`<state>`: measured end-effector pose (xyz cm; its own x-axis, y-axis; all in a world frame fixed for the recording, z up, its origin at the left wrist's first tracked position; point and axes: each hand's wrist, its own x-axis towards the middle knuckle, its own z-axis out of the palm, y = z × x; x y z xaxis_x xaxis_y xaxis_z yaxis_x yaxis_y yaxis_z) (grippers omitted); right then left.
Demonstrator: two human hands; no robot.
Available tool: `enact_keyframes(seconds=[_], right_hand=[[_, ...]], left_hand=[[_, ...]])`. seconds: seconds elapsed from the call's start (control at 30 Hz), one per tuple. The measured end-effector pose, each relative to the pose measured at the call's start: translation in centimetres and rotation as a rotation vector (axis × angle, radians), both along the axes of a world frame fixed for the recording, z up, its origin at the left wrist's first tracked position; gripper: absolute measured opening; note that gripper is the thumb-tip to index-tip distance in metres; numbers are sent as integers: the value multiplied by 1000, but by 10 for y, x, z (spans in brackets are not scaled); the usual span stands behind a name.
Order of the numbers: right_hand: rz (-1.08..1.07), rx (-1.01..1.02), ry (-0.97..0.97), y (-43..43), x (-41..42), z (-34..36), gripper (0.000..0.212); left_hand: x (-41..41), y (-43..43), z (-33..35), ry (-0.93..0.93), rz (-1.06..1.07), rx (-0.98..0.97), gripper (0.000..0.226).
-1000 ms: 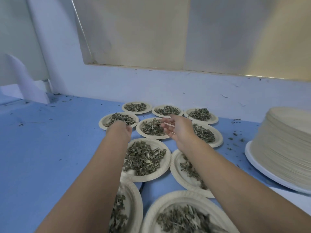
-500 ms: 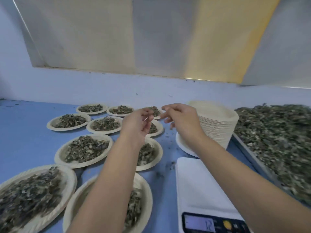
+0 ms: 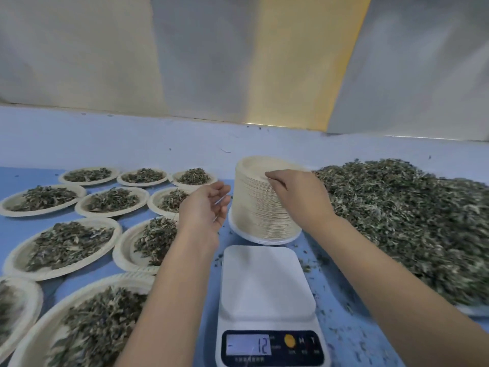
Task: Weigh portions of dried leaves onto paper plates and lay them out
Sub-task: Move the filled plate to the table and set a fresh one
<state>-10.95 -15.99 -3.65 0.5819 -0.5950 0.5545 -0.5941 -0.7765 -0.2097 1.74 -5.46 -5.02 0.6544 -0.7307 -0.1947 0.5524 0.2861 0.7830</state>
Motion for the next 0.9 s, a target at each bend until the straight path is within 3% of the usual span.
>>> enact_keyframes(seconds=[0.3,0.43,0.6,0.8,0.9], right_hand=[[-35,-117,177,-5,9,-3,31],[9,-182,94,-10,13,-11,39],[35,-253,-37,-10,17,-15,34],[208,-511,-248,14,13,-23,26],[257,-621,-271,29,9,-35,21]], left_hand=[[-5,-1,-3,-8,-15,24,22],[-6,-3,-5,-7,-19,27,21],[-9,-3,-8,-43,-32,31,22],[-17,-6,-4,-204,8,-12,12],[-19,-4,-3,-315,58,-20,19]])
